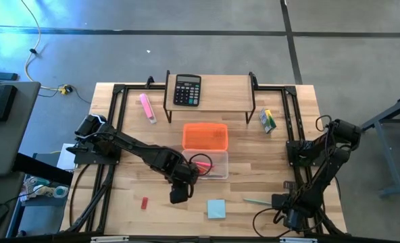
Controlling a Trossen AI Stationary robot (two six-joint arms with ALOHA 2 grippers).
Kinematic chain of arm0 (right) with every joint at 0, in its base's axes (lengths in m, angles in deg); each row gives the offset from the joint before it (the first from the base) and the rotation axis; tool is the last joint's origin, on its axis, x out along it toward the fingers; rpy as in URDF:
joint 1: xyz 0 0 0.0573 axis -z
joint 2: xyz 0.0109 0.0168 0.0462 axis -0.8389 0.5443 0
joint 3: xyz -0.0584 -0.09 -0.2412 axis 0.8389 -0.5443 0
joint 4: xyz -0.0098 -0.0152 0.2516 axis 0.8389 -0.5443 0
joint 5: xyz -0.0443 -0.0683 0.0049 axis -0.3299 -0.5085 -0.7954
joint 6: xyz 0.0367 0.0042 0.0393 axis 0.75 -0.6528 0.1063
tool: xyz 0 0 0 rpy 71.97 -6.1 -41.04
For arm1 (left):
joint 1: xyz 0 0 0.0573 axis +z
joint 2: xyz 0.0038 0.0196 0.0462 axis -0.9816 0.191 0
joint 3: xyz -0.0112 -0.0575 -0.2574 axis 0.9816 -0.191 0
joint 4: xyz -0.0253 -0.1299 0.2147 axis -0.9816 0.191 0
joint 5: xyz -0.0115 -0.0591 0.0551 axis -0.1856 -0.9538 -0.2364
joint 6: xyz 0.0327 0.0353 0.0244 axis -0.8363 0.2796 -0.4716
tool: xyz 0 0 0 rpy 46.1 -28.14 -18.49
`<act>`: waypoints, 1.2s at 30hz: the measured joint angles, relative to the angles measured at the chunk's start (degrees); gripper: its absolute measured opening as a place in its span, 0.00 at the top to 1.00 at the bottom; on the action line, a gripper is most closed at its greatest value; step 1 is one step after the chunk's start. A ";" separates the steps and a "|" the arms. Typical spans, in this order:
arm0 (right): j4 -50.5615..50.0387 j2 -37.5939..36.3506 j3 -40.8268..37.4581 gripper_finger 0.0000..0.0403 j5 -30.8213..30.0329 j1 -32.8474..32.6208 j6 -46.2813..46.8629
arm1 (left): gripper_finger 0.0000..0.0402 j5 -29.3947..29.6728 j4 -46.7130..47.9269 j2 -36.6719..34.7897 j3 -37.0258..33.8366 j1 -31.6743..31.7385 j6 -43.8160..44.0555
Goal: Pack school essentials
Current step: Put the blue pencil into the supply box
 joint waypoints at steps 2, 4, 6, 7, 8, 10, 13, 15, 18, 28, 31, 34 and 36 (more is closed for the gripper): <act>0.10 0.02 0.00 0.96 -0.12 -0.02 0.07 | 0.67 0.00 1.82 0.00 0.00 0.00 -0.01; 0.21 0.02 0.00 0.98 -0.10 -0.02 0.07 | 0.67 -0.01 3.70 0.00 0.00 -0.01 -0.02; 0.35 0.04 0.00 0.99 -0.10 -0.02 0.08 | 0.67 -0.60 5.42 0.00 0.00 -0.07 -0.02; 0.45 0.04 0.00 0.99 -0.10 -0.02 0.09 | 0.67 -1.41 5.92 0.00 0.00 -0.09 0.00; 0.57 0.03 0.00 0.99 -0.10 -0.02 0.11 | 0.67 -2.43 6.27 -0.27 -0.02 -0.16 -0.02; 0.90 -0.31 -0.02 0.99 -0.13 -0.02 1.07 | 0.67 -3.68 6.61 -1.07 -0.07 -0.47 -0.25; 1.73 -1.35 -0.19 0.98 -0.60 -0.04 1.96 | 0.67 -3.64 8.09 -2.78 -0.12 -1.25 -0.43; 3.43 -2.29 -0.18 0.98 -1.95 -0.07 2.82 | 0.67 -3.56 7.80 -4.46 0.03 -1.69 -0.17; 4.46 -3.64 -0.15 0.98 -3.22 -0.01 3.53 | 0.67 -2.69 7.98 -7.11 -0.07 -2.70 0.00; 12.93 -4.31 -0.11 0.98 -5.34 4.03 3.36 | 0.67 3.54 2.58 -16.77 -10.55 -3.72 4.93; 14.70 -4.34 -0.11 0.98 -6.17 6.69 1.26 | 0.67 3.67 -1.66 -20.07 -16.67 -3.78 7.80; 15.41 -4.39 -0.11 0.98 -6.50 10.31 -1.15 | 0.67 3.48 -7.36 -23.11 -22.71 -3.78 10.26; 16.09 -4.39 -0.10 0.98 -6.50 13.04 -3.33 | 0.67 3.46 -10.31 -25.27 -26.62 -3.78 11.39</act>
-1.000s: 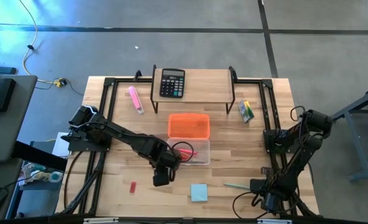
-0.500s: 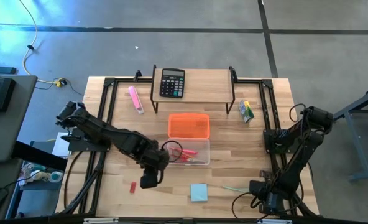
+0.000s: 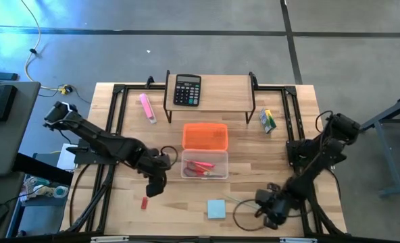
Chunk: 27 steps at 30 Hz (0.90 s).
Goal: Pack school essentials
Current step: Put the blue pencil into the supply box
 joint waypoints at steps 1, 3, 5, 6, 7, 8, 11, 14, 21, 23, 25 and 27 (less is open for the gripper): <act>0.36 -0.02 0.02 0.98 0.00 1.36 -1.12 | 0.67 0.01 -1.24 -0.80 -1.59 0.00 0.45; 1.19 -0.02 0.06 0.98 0.14 4.34 -3.41 | 0.67 0.01 -3.60 -2.21 -4.54 0.01 1.53; 1.85 -0.02 0.10 0.98 1.20 7.50 -4.93 | 0.67 0.01 -3.22 -3.42 -6.91 0.04 2.67; 1.63 -0.02 0.32 0.98 1.56 9.09 -5.79 | 0.67 0.03 -3.57 -3.73 -7.86 0.04 3.11; 1.49 -0.02 0.66 0.98 2.15 10.68 -7.03 | 0.67 0.00 -3.58 -4.23 -8.99 0.04 3.36; 1.62 -0.02 1.16 0.98 2.60 12.14 -8.23 | 0.67 -0.17 -3.20 -4.77 -10.08 0.04 3.59; 1.16 -0.02 3.29 0.98 3.23 16.44 -12.68 | 0.67 -0.89 -3.57 -5.91 -12.33 0.09 3.65; -0.05 -0.07 5.51 0.98 4.49 20.76 -16.62 | 0.67 -1.31 -4.26 -6.50 -14.02 0.79 3.28; -5.47 -0.07 10.33 0.98 6.58 30.30 -22.71 | 0.67 -1.60 -2.78 -7.08 -15.59 5.15 -0.90; -6.69 -0.09 11.79 0.98 7.22 32.97 -22.96 | 0.67 -2.63 -2.95 -7.06 -15.57 7.12 -2.91; -8.14 -0.09 13.27 0.98 7.51 35.28 -23.04 | 0.67 -3.16 -2.95 -7.06 -15.57 9.28 -4.19; -9.64 -0.09 14.75 0.98 7.50 37.29 -23.27 | 0.67 -3.19 -2.93 -7.16 -15.57 11.37 -5.10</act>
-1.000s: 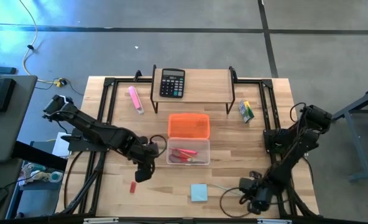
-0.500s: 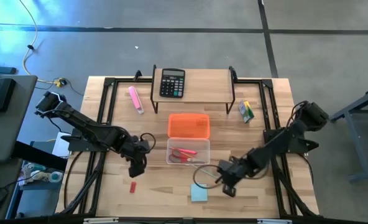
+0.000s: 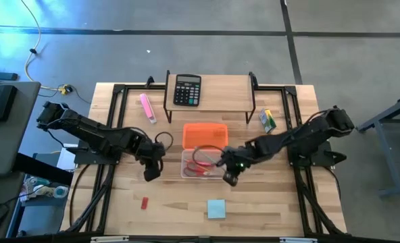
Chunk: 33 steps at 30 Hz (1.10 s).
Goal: Pack school essentials
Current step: Put the blue pencil into the supply box
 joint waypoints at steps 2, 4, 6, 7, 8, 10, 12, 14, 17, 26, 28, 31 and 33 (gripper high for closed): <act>-0.95 -0.04 1.26 0.98 0.00 1.78 -0.19 | 0.67 0.17 -0.20 -0.04 0.00 1.97 -0.28; 0.10 -0.02 1.84 0.98 0.00 3.48 -0.85 | 0.67 0.18 -0.97 -0.05 0.00 3.85 -0.28; 2.03 0.21 1.86 0.98 0.02 5.26 -1.03 | 0.67 -0.13 -3.25 -0.04 0.00 5.39 -0.55; 2.87 0.53 1.90 0.98 0.02 6.07 -1.03 | 0.67 -0.26 -4.20 -0.04 0.00 6.00 -0.97; 2.91 0.93 1.90 0.98 0.02 6.65 -1.05 | 0.67 -0.30 -5.05 -0.04 0.00 6.52 -1.43; 2.80 1.84 1.90 0.98 -0.06 7.49 -0.79 | 0.67 -0.41 -6.08 -0.04 0.02 7.36 -2.09; 2.90 2.94 1.90 0.98 0.51 7.44 -0.67 | 0.67 -0.47 -6.14 -0.04 0.02 7.96 -2.29; 3.11 4.35 1.90 0.98 2.73 6.89 -0.63 | 0.67 -0.46 -6.05 -0.04 0.01 8.28 -2.49; 3.05 6.34 1.90 0.98 4.44 5.71 -0.63 | 0.67 -0.19 -6.09 -0.04 0.02 8.30 -3.83; 2.34 10.47 1.87 0.98 7.73 4.29 -1.01 | 0.67 -0.25 -6.32 -0.04 0.02 8.30 -3.83; 2.66 10.88 1.89 0.98 7.69 4.29 -1.03 | 0.67 -0.25 -6.33 -0.04 0.02 8.28 -3.84; 2.79 11.72 1.88 0.98 8.68 4.40 -1.33 | 0.67 -0.25 -6.46 -0.04 0.02 8.28 -3.82; 2.80 12.29 1.90 0.98 10.60 4.47 -2.38 | 0.67 -0.25 -6.52 -0.04 0.02 8.28 -3.80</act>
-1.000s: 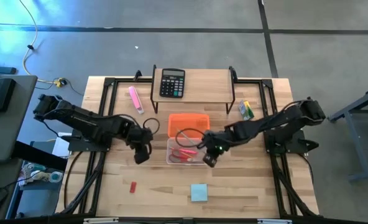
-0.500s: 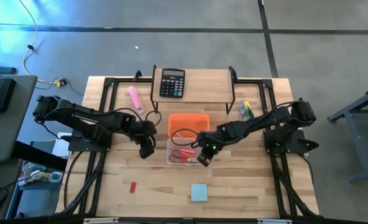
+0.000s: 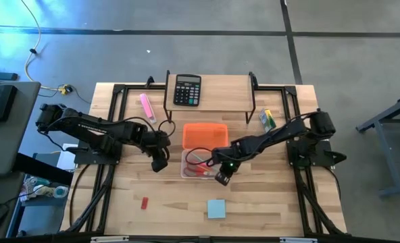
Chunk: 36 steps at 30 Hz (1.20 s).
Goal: Pack school essentials
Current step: Put the blue pencil into the supply box, then put the orange eraser into the supply box
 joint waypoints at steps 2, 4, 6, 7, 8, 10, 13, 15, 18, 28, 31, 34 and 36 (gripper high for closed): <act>0.24 0.43 0.00 0.98 0.94 0.00 -0.15 | 0.67 0.01 -0.03 0.00 0.02 0.00 0.02; 0.19 0.65 -0.01 0.98 0.93 0.00 -0.15 | 0.67 0.05 -0.03 0.00 0.02 0.00 0.02; 0.47 0.65 -0.01 0.97 0.49 0.10 -0.15 | 0.67 0.07 -0.03 0.00 0.02 0.00 0.02; 0.55 0.65 0.00 0.96 -0.04 0.18 -0.17 | 0.67 0.09 -0.03 0.00 0.02 0.00 0.02; 0.66 0.65 -0.01 0.94 -0.16 0.32 -0.15 | 0.67 0.11 -0.05 0.00 0.02 0.00 0.02; 0.96 0.65 0.00 0.91 -0.38 0.55 -0.15 | 0.67 0.19 -0.05 0.00 0.02 0.00 0.02; 0.94 0.65 -0.02 0.83 -0.42 0.78 -0.35 | 0.67 0.20 -0.05 0.00 0.02 0.00 0.04; 0.92 0.65 -0.01 0.79 -0.39 0.85 -0.33 | 0.67 0.20 -0.05 0.00 0.02 0.00 0.04; 0.90 0.65 -0.02 0.74 0.30 0.85 -0.91 | 0.67 0.20 -0.05 0.00 0.02 0.00 0.44; 0.70 -4.45 -0.02 0.72 -1.89 1.61 -1.21 | 0.61 0.16 0.00 0.00 0.04 0.00 0.62; 0.37 -7.10 -0.02 0.72 -4.00 1.98 -1.14 | 0.56 0.00 0.80 0.00 0.04 -0.01 2.68; -0.81 -9.89 -0.02 0.72 -5.50 2.50 0.09 | 0.49 0.00 2.10 0.00 0.04 -0.02 7.06; -2.21 -11.38 -0.02 0.72 -6.42 2.80 0.20 | 0.44 0.02 3.09 0.00 0.04 -0.02 10.42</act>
